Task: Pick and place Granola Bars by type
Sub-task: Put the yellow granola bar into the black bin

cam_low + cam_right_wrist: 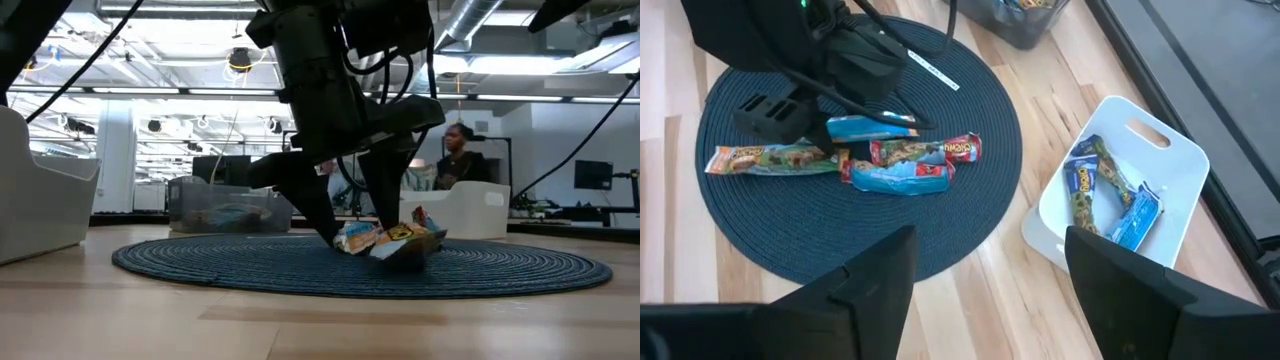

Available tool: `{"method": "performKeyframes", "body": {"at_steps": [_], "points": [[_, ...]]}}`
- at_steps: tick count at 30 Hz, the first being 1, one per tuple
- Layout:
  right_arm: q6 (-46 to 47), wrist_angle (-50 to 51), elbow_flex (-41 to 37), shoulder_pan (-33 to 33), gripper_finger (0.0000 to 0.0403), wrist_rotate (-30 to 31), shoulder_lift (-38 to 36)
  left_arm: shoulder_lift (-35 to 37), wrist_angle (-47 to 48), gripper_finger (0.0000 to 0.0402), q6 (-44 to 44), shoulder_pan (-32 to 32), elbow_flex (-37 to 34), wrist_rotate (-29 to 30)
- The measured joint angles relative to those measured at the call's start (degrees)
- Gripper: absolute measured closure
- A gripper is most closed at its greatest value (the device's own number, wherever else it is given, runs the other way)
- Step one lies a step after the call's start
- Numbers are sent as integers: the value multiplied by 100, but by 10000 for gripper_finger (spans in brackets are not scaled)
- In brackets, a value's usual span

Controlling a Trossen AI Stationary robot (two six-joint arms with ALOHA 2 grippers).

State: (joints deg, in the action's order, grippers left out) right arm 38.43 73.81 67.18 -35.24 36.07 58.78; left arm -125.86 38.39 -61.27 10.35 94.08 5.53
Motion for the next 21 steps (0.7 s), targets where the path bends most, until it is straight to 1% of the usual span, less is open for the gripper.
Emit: {"method": "performKeyframes", "body": {"at_steps": [3, 12, 21], "points": [[10, -1, 0, 0, 155, 0, 0, 0, -12, 141, 47, 0, 0, -48], [12, 1, 0, 0, 155, 0, 0, 0, -107, 225, 212, 0, 0, -75], [12, 1, 0, 2, 155, 0, 0, -2, -199, 276, 328, 0, -4, -109]]}}
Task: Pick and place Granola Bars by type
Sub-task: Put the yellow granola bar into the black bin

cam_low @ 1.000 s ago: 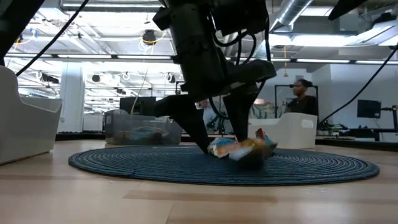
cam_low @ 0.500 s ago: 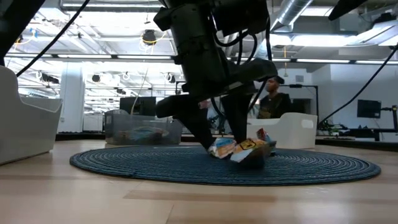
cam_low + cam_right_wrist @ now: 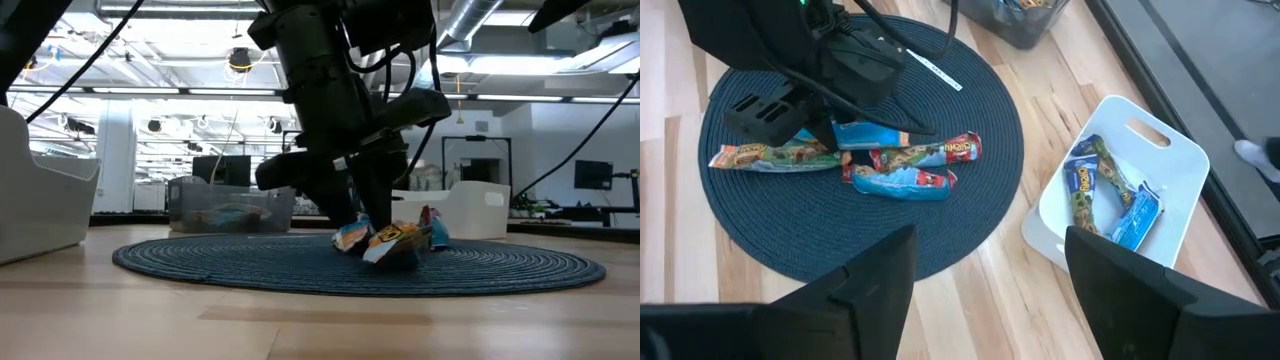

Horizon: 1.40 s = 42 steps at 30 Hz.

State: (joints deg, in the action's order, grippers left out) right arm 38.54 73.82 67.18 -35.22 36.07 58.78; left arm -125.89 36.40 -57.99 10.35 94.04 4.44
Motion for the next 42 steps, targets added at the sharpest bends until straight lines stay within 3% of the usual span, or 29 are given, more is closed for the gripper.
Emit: {"method": "performKeyframes", "body": {"at_steps": [8, 15, 21, 27, 29, 42], "points": [[2, 0, 0, 0, 155, 0, 2, 79, -21, 295, 147, 0, 41, -101], [14, -4, 0, 0, 155, -2, 2, 101, 781, 297, 807, 2, 938, 105], [71, -26, 0, 0, 155, 9, 2, 116, 2816, 297, 1801, -56, 2064, 751], [258, -154, 0, 0, 155, 159, 2, 128, 5409, 297, 2494, -292, 2846, 2220], [259, -280, 0, 4, 155, 174, 2, 164, 5366, 297, 2863, -430, 2851, 2470], [822, -574, -1, 0, 155, 179, 13, 262, 5364, 297, 4081, -1399, 2465, 2486]]}}
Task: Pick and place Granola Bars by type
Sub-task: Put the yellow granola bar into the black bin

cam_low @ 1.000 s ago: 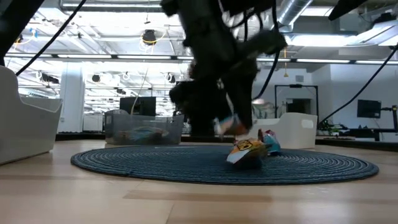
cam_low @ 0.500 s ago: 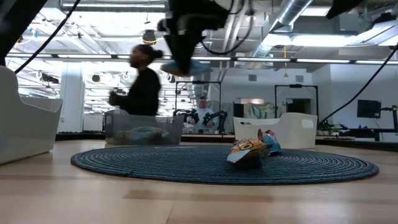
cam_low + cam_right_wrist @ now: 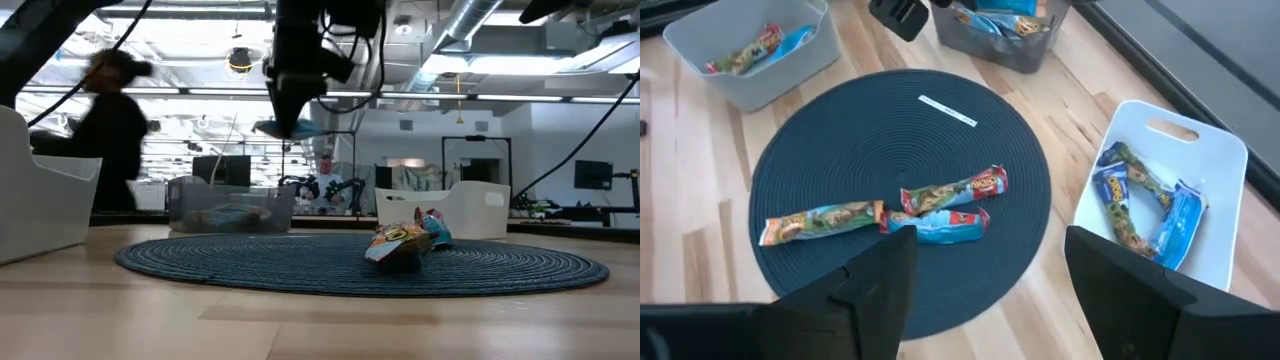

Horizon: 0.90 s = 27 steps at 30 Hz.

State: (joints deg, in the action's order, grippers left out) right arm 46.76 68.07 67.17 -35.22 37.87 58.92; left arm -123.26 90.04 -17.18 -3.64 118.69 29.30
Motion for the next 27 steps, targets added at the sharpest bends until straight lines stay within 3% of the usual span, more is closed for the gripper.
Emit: {"method": "performKeyframes", "body": {"at_steps": [6, 13, 20, 27], "points": [[232, -47, 1, 0, 155, 17, 35, 79, 1, 297, 323, -294, -512, 15], [229, -235, -3, 0, 155, 131, 134, 749, -72, 297, 342, -558, -1758, 17], [-58, -334, -2, 209, 155, 161, 324, 1516, -1068, 297, 306, -1042, -3028, -9], [-378, -714, -1, 509, 155, 53, 420, 1690, -1311, 266, 489, -1373, -3379, -179]]}}
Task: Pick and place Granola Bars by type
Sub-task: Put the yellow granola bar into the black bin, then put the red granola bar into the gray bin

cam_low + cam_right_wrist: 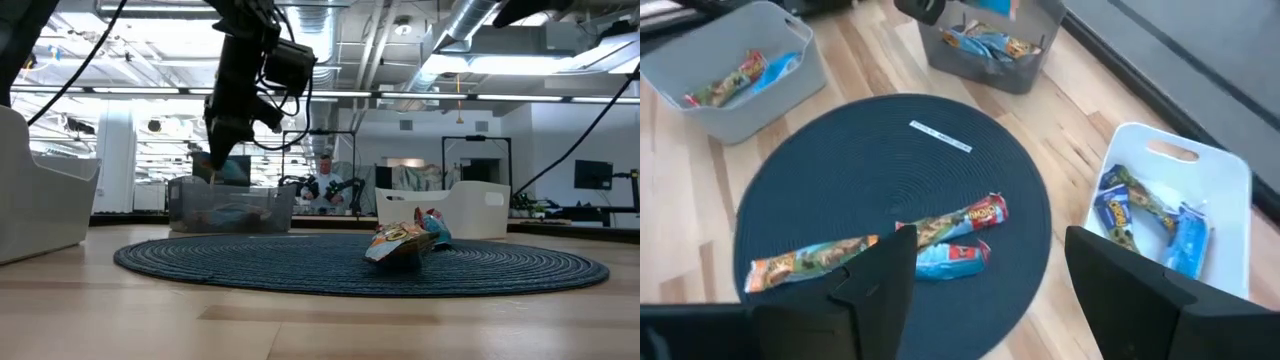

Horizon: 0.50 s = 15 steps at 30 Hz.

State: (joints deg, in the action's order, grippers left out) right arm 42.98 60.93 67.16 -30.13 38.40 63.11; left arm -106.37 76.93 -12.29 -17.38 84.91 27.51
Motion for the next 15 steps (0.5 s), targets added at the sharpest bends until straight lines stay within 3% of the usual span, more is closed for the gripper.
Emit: {"method": "performKeyframes", "body": {"at_steps": [8, 15], "points": [[0, -183, 0, 114, 155, -156, 0, 0, 51, 186, 63, -113, 3, 246], [-406, -615, 0, 142, 155, -250, 0, 510, 83, 166, -124, 124, 2, -88]]}}
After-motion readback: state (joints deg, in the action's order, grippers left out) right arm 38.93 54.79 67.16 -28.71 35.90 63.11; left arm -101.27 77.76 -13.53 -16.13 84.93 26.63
